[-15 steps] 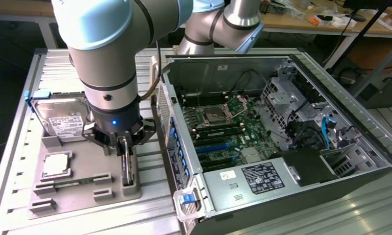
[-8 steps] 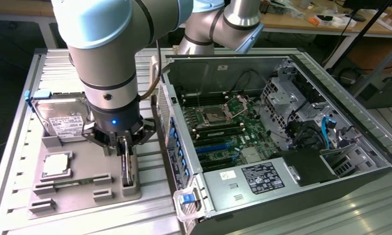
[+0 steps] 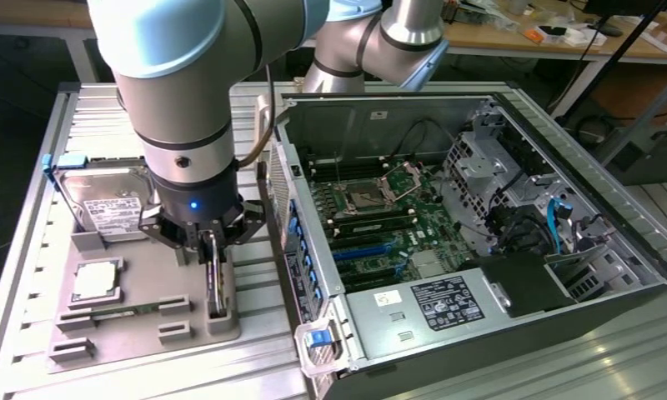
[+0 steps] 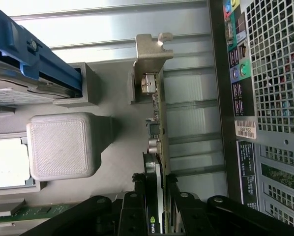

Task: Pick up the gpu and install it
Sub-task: 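Pick up the gpu and move the gpu toward the slot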

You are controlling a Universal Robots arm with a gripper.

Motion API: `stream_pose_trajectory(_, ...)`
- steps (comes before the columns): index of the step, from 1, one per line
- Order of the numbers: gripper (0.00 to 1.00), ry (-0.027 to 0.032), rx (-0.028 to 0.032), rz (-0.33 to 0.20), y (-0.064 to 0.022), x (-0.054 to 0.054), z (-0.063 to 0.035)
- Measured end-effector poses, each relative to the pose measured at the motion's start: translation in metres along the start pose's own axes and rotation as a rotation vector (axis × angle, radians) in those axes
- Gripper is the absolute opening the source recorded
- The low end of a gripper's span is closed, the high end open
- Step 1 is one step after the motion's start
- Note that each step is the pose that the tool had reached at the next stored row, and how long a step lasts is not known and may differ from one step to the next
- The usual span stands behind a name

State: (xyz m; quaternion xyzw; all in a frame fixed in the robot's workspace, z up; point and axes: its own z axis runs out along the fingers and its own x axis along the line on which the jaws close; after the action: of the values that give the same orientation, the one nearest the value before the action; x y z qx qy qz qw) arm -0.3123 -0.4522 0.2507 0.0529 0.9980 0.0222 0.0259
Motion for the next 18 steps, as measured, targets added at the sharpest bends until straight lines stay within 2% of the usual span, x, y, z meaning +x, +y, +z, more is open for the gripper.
stream_pose_trajectory(18, 0.27, -0.0001, -0.0003, 0.0, 0.0004, -0.0004, -0.0078)
